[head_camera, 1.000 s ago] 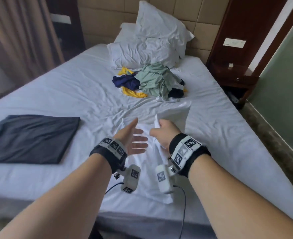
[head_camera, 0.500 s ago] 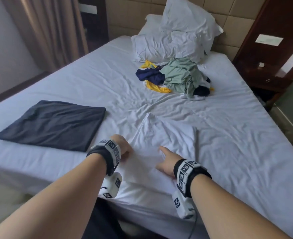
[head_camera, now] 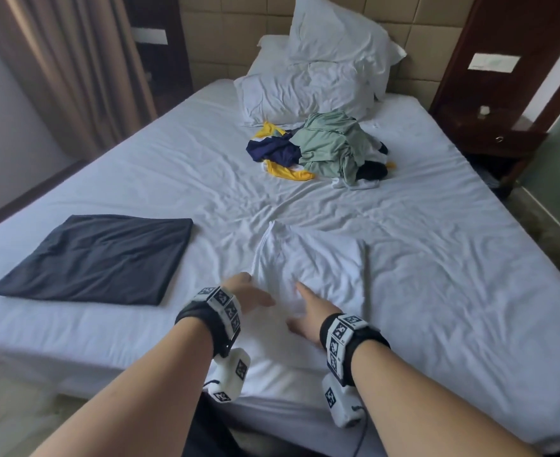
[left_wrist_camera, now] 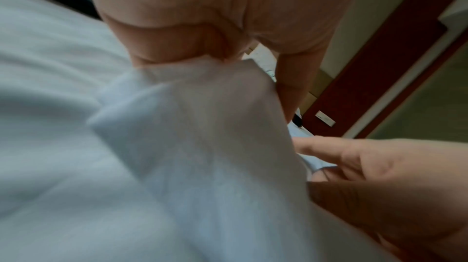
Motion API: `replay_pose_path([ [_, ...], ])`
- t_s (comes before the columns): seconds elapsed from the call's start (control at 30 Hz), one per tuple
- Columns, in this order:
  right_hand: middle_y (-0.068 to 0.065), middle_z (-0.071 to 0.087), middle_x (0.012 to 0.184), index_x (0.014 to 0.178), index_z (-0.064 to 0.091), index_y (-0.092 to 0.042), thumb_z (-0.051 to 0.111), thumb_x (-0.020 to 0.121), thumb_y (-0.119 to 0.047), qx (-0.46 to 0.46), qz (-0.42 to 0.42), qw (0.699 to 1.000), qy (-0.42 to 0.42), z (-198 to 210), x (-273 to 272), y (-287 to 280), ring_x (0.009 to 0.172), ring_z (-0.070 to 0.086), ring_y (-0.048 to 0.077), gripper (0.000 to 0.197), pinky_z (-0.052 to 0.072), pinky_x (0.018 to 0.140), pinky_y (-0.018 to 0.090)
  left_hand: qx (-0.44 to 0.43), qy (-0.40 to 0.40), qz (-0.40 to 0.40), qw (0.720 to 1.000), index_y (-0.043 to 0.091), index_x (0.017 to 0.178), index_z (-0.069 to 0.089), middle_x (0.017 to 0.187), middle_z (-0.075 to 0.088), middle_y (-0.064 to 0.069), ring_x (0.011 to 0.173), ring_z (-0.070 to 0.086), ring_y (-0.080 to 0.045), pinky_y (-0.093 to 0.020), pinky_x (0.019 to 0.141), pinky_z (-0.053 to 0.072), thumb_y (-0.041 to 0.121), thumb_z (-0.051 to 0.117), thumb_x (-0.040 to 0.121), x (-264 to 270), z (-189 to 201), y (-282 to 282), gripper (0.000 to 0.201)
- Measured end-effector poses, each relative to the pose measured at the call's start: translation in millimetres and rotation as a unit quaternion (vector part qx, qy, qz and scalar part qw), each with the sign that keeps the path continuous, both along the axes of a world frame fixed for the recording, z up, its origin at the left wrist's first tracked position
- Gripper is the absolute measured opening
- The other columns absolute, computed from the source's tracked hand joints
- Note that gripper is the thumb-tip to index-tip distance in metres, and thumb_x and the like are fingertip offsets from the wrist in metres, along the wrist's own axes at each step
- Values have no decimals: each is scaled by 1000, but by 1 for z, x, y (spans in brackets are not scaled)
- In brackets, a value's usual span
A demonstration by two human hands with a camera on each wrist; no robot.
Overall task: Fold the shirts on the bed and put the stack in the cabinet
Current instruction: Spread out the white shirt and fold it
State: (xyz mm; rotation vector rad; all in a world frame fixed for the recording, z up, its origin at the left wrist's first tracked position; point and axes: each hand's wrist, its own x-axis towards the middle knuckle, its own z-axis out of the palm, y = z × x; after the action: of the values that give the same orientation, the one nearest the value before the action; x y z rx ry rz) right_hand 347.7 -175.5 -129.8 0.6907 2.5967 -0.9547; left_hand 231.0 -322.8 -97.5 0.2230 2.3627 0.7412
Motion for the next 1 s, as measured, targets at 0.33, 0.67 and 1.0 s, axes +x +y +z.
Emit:
replay_pose_path([
  [0.33,5,24,152,154,-7,-52,67,89,-44,55,-58,974,210,68,14,21,132,48,27,99,42,107,39,-83,174,-290,937,27,149,48,141,56,0,125,56,-21,-28,96,43,36,52,103,44,109,54,47],
  [0.67,-14,54,140,124,55,-39,71,75,-33,167,62,948,263,166,45,26,154,10,15,52,-2,123,44,-181,334,-470,797,31,148,52,130,59,0,113,56,-21,-25,91,37,20,48,106,82,225,42,44],
  [1.0,-6,70,106,112,67,-34,84,73,-23,-16,82,960,268,203,109,-6,98,68,12,45,57,89,33,-234,395,-452,765,36,154,41,148,52,1,129,51,-19,-25,98,37,22,48,107,143,285,-9,50],
])
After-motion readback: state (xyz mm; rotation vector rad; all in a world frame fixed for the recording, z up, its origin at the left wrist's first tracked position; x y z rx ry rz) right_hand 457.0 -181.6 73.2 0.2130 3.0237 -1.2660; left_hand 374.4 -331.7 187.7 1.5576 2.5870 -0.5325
